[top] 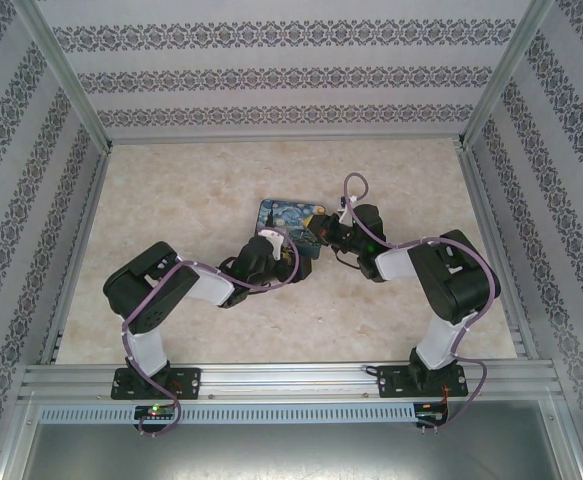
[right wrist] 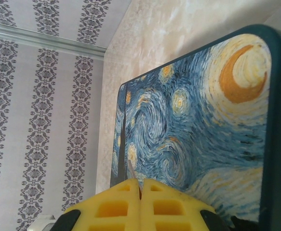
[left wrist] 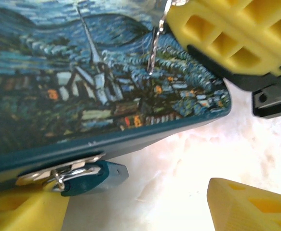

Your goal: Unlock the padlock with the key

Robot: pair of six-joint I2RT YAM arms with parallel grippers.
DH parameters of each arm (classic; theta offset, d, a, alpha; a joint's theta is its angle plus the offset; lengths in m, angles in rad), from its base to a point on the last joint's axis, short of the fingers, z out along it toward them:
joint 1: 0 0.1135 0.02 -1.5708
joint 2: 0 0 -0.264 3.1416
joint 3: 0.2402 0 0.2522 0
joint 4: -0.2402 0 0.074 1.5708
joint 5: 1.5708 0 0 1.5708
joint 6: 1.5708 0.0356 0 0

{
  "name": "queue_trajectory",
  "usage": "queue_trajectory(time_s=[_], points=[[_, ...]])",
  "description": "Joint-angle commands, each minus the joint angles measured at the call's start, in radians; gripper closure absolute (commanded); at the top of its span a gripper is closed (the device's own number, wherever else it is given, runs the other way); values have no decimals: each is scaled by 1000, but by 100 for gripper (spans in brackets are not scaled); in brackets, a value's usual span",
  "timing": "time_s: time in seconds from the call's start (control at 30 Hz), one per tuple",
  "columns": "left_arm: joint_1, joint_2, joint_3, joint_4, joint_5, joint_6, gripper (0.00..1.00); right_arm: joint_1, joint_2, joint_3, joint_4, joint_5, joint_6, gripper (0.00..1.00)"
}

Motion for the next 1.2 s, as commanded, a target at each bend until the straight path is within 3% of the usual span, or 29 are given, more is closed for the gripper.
queue_trajectory(time_s=[0.0, 0.67, 0.9, 1.17], points=[[-8, 19, 7, 121, 30, -76, 24, -5, 31, 2, -15, 8, -20, 100], [9, 109, -101, 475, -25, -394, 26, -8, 34, -6, 4, 9, -10, 100], [9, 112, -116, 475, -51, -419, 33, -8, 36, -7, 9, 8, -8, 100], [9, 139, -109, 445, -65, -420, 49, -8, 49, -6, 18, 9, 1, 100]])
